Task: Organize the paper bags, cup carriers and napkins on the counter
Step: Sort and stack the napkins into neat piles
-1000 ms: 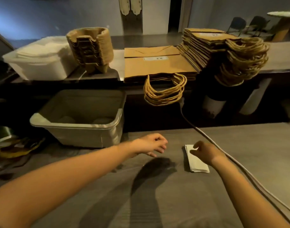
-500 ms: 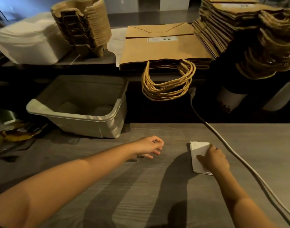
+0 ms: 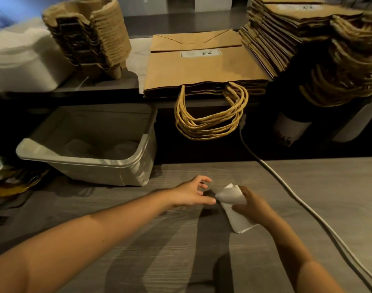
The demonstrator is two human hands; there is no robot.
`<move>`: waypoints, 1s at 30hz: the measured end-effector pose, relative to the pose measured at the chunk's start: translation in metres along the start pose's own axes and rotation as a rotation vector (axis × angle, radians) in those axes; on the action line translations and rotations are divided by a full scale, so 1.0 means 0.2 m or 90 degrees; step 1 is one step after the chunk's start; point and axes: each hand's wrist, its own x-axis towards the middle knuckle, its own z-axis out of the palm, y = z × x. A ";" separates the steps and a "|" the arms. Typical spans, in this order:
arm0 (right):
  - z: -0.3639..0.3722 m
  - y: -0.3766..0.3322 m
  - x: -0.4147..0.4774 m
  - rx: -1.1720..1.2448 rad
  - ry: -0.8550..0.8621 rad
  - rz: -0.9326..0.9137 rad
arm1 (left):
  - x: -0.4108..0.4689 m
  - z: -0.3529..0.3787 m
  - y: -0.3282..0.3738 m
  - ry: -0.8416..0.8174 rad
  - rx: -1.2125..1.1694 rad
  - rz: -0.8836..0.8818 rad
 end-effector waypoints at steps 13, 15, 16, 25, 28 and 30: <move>-0.06 -0.46 -0.15 0.055 -0.136 -0.209 | -0.23 -0.15 0.11 -0.019 0.139 0.116; -0.07 -0.53 -0.19 0.082 -0.166 -0.210 | -0.33 -0.22 0.13 0.013 0.165 0.126; -0.08 -0.57 -0.20 0.122 -0.193 -0.209 | -0.39 -0.25 0.14 0.037 0.177 0.126; -0.20 -0.98 -0.41 0.351 -0.289 -0.264 | -1.00 -0.54 0.31 0.186 0.151 0.197; -0.21 -1.17 -0.50 0.382 -0.205 -0.319 | -1.16 -0.65 0.37 0.260 0.129 0.217; -0.23 -1.31 -0.55 0.393 -0.148 -0.363 | -1.24 -0.74 0.40 0.303 0.091 0.223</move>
